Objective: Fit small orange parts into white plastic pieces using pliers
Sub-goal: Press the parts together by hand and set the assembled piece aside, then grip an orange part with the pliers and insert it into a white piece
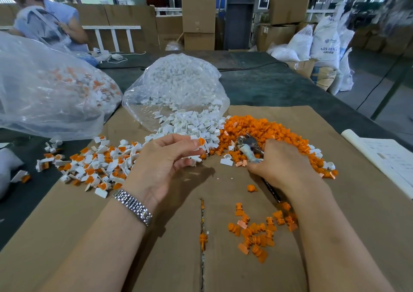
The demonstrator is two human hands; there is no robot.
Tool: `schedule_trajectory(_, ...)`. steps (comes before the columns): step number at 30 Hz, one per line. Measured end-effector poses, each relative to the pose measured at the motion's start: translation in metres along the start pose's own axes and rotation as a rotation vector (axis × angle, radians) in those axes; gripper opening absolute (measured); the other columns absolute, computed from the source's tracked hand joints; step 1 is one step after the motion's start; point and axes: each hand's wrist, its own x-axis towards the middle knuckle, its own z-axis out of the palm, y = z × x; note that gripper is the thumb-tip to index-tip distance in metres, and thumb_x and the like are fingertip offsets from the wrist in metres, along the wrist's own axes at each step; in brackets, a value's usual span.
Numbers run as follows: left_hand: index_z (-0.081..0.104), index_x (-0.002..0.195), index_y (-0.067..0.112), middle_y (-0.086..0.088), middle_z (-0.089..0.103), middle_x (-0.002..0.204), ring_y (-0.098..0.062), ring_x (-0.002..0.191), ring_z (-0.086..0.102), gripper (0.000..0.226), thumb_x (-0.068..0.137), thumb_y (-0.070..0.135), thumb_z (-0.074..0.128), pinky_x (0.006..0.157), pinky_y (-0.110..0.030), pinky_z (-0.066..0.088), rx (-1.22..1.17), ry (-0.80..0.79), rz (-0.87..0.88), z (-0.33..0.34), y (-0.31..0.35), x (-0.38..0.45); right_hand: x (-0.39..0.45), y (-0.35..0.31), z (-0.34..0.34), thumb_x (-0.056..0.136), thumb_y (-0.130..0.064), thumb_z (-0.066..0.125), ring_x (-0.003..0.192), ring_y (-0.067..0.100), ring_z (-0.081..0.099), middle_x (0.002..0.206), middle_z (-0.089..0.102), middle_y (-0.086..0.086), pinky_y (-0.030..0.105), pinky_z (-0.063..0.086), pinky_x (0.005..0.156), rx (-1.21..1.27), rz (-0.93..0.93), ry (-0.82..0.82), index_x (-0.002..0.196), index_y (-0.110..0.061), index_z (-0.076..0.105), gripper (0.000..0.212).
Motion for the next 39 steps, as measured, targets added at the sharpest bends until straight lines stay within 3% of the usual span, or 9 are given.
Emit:
schedule_trajectory(3,0.077,0.072,0.011,-0.012,0.077,0.092,-0.018,0.079,0.075,0.024,0.052,0.015,0.089,0.057,-0.02,0.055,-0.083,-0.012,-0.038,-0.001,0.0,0.002,-0.002,-0.002,-0.001,0.092,-0.048,0.062,0.085,0.026,0.053,0.081,0.05,0.003,0.034,0.037,0.064,0.102,-0.036,0.032,0.078,-0.019,0.047,0.036)
schedule_trajectory(6,0.075,0.088,0.001,-0.014,0.077,0.093,-0.017,0.078,0.075,0.034,0.058,0.008,0.086,0.061,-0.018,0.057,-0.22,-0.017,-0.082,0.0,0.0,0.003,-0.006,-0.004,-0.011,0.098,-0.041,0.052,0.065,0.019,0.05,0.072,0.054,0.003,0.033,0.027,0.052,0.322,-0.109,0.07,0.077,-0.018,0.05,0.031)
schedule_trajectory(8,0.074,0.096,-0.003,-0.013,0.077,0.091,-0.016,0.079,0.075,0.037,0.062,0.007,0.084,0.062,-0.018,0.057,-0.273,-0.017,-0.084,0.0,0.0,0.003,-0.012,-0.006,-0.021,0.099,-0.034,0.052,0.059,0.017,0.053,0.07,0.059,0.008,0.036,0.037,0.052,0.488,-0.199,0.035,0.079,-0.016,0.057,0.028)
schedule_trajectory(11,0.079,0.089,-0.002,-0.01,0.076,0.087,-0.015,0.078,0.074,0.027,0.064,0.008,0.084,0.063,-0.017,0.057,-0.317,-0.025,-0.071,0.0,0.001,0.004,-0.026,-0.016,-0.031,0.101,-0.031,0.055,0.068,0.012,0.068,0.082,0.072,0.005,0.034,0.055,0.067,0.561,-0.357,-0.154,0.088,-0.017,0.065,0.021)
schedule_trajectory(17,0.08,0.086,-0.001,-0.01,0.075,0.085,-0.015,0.076,0.074,0.021,0.067,0.006,0.083,0.063,-0.017,0.057,-0.336,-0.018,-0.064,0.002,0.0,0.005,-0.039,-0.03,-0.03,0.103,-0.042,0.051,0.09,0.028,0.069,0.093,0.073,0.011,0.051,0.054,0.085,0.459,-0.471,-0.25,0.094,-0.011,0.062,0.034)
schedule_trajectory(24,0.071,0.094,0.001,-0.01,0.076,0.085,-0.016,0.079,0.075,0.037,0.061,0.011,0.085,0.067,-0.019,0.057,-0.28,0.022,-0.001,0.006,-0.001,0.004,-0.041,-0.031,-0.027,0.103,-0.045,0.047,0.087,0.027,0.064,0.096,0.07,0.012,0.049,0.05,0.08,0.406,-0.506,-0.229,0.094,-0.011,0.059,0.037)
schedule_trajectory(27,0.07,0.094,0.001,-0.011,0.076,0.084,-0.017,0.08,0.075,0.036,0.063,0.01,0.083,0.068,-0.019,0.058,-0.259,0.023,0.001,0.007,-0.003,0.004,-0.04,-0.03,-0.024,0.103,-0.046,0.047,0.069,0.019,0.056,0.087,0.066,0.01,0.041,0.047,0.066,0.406,-0.515,-0.207,0.086,-0.016,0.054,0.036)
schedule_trajectory(33,0.071,0.088,0.0,-0.011,0.076,0.081,-0.017,0.077,0.075,0.033,0.059,0.009,0.084,0.064,-0.018,0.058,-0.262,0.048,-0.007,0.007,-0.004,0.003,-0.042,-0.038,-0.016,0.104,-0.047,0.045,0.061,0.009,0.046,0.073,0.051,-0.004,0.024,0.028,0.052,0.351,-0.519,-0.118,0.075,-0.026,0.042,0.036)
schedule_trajectory(39,0.069,0.086,-0.002,-0.011,0.075,0.078,-0.017,0.074,0.075,0.031,0.059,0.006,0.082,0.063,-0.018,0.058,-0.264,0.067,-0.02,0.005,-0.006,0.004,-0.04,-0.043,-0.008,0.102,-0.052,0.046,0.059,0.009,0.043,0.071,0.048,-0.004,0.027,0.028,0.052,0.338,-0.498,-0.048,0.074,-0.026,0.043,0.039)
